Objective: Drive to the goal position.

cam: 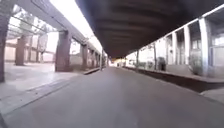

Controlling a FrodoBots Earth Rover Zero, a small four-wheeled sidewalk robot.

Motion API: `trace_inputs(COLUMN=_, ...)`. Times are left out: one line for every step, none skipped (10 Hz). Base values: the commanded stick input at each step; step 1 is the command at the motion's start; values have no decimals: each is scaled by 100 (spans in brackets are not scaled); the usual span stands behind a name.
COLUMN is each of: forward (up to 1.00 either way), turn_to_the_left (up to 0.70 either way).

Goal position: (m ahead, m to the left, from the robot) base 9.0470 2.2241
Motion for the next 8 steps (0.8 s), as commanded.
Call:
trace_inputs(forward=70, turn_to_the_left=-26)
trace_inputs(forward=70, turn_to_the_left=-11)
trace_inputs(forward=70, turn_to_the_left=0)
trace_inputs(forward=70, turn_to_the_left=0)
trace_inputs(forward=70, turn_to_the_left=0)
trace_inputs(forward=70, turn_to_the_left=0)
trace_inputs(forward=70, turn_to_the_left=0)
trace_inputs(forward=70, turn_to_the_left=0)
